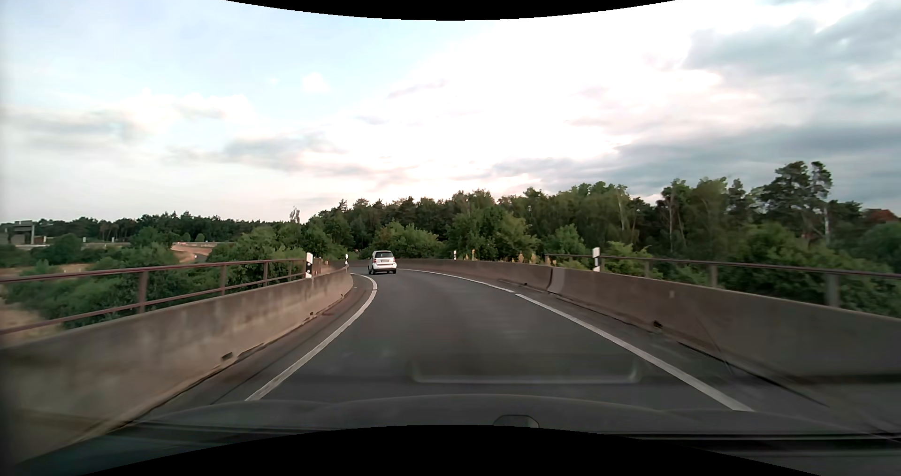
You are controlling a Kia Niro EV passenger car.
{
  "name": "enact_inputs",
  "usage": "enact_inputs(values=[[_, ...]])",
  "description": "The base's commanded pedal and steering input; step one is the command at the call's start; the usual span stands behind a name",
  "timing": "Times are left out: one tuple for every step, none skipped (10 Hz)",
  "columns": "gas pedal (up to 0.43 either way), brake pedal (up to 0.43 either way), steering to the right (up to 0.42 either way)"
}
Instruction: Follow the waypoints while adhering to traffic rules and regulations
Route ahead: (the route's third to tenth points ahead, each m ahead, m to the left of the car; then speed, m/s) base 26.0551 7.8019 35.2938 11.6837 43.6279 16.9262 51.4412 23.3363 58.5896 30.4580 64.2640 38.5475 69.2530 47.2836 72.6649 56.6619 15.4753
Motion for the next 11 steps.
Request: enact_inputs(values=[[0.0,0.0,-0.081],[0.0,0.0,-0.08],[0.0,0.0,-0.079],[0.0,0.0,-0.076],[0.0,0.0,-0.073],[0.0,0.0,-0.071],[0.0,0.0,-0.071],[0.0,0.0,-0.071],[0.0,0.0,-0.071],[0.0,0.0,-0.072],[0.0,0.0,-0.072]])
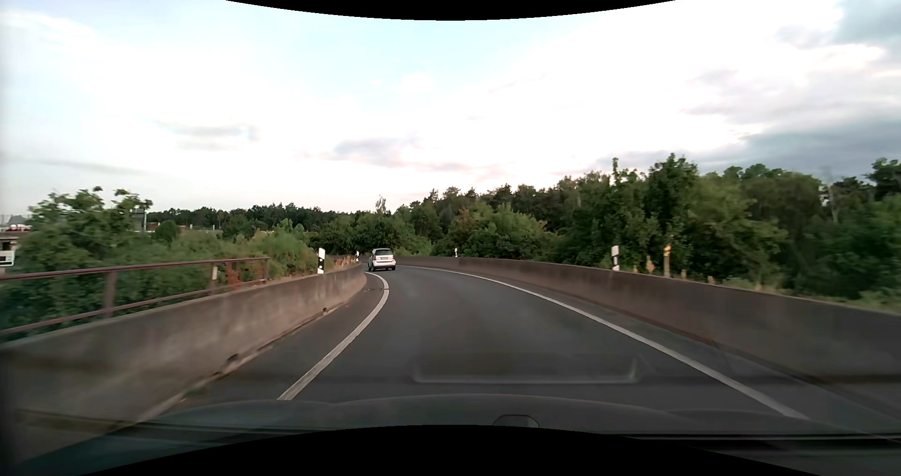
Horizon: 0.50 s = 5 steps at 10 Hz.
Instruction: Follow the waypoints while adhering to traffic rules and regulations
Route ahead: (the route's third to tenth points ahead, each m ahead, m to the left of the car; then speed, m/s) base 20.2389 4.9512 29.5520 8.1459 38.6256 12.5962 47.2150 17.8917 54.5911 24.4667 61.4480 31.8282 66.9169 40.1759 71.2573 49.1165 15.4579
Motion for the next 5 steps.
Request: enact_inputs(values=[[0.0,0.0,-0.072],[0.0,0.0,-0.072],[0.0,0.0,-0.072],[0.0,0.0,-0.072],[0.0,0.0,-0.071]])
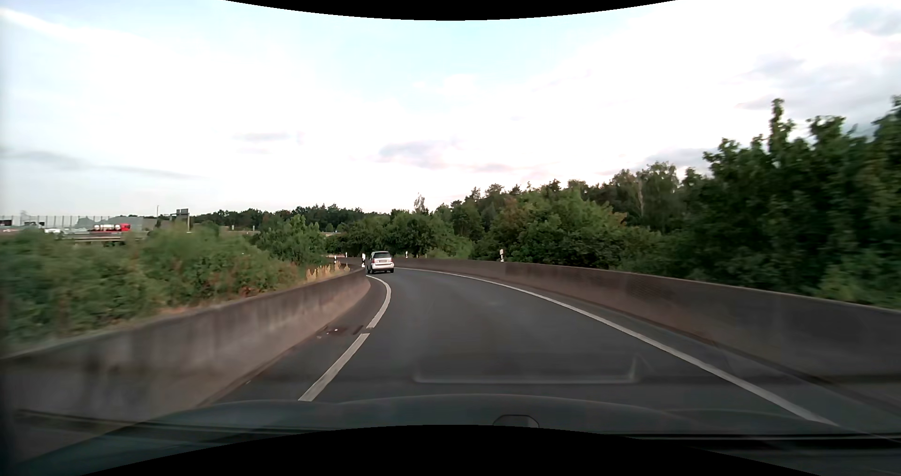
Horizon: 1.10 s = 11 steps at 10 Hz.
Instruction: Follow the waypoints while adhering to traffic rules and regulations
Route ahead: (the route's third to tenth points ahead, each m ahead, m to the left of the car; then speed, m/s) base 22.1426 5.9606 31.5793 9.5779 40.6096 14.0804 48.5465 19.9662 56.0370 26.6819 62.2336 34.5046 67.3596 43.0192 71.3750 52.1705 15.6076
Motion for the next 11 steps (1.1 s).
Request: enact_inputs(values=[[0.0,0.0,-0.071],[0.0,0.0,-0.071],[0.0,0.0,-0.072],[0.0,0.0,-0.072],[0.0,0.0,-0.072],[0.0,0.0,-0.072],[0.0,0.0,-0.072],[0.0,0.0,-0.071],[0.0,0.0,-0.072],[0.0,0.0,-0.072],[0.0,0.0,-0.072]])
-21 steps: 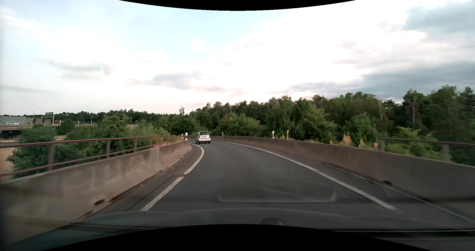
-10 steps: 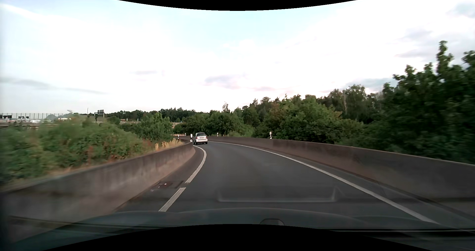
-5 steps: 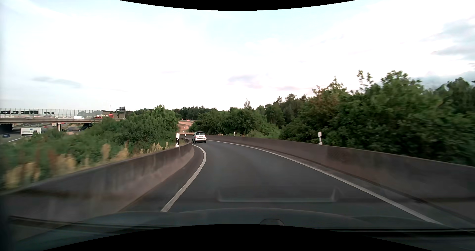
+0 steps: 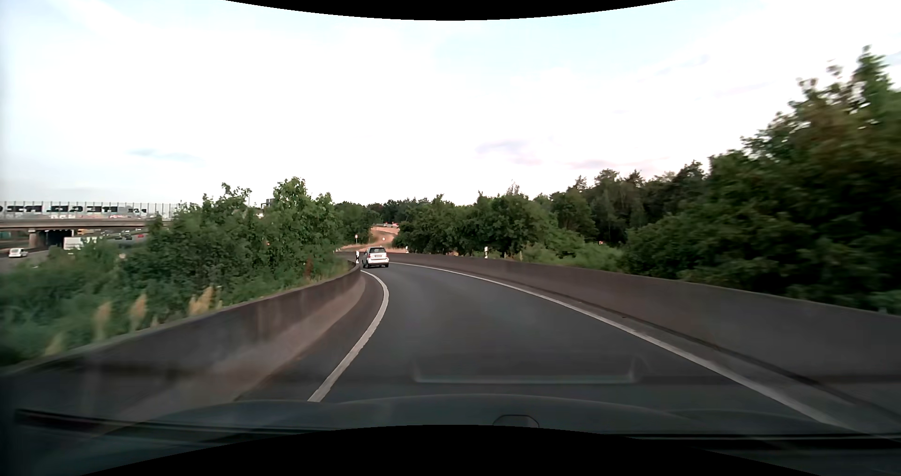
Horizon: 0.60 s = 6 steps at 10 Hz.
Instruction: Follow the waypoints while adhering to traffic rules and regulations
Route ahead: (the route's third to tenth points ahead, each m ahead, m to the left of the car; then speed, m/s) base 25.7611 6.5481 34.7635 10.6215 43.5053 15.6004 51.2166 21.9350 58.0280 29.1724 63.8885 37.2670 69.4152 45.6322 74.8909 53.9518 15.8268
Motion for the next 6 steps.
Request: enact_inputs(values=[[0.0,0.0,-0.072],[0.0,0.0,-0.072],[0.0,0.0,-0.071],[0.0,0.0,-0.071],[0.0,0.0,-0.071],[0.0,0.0,-0.071]])
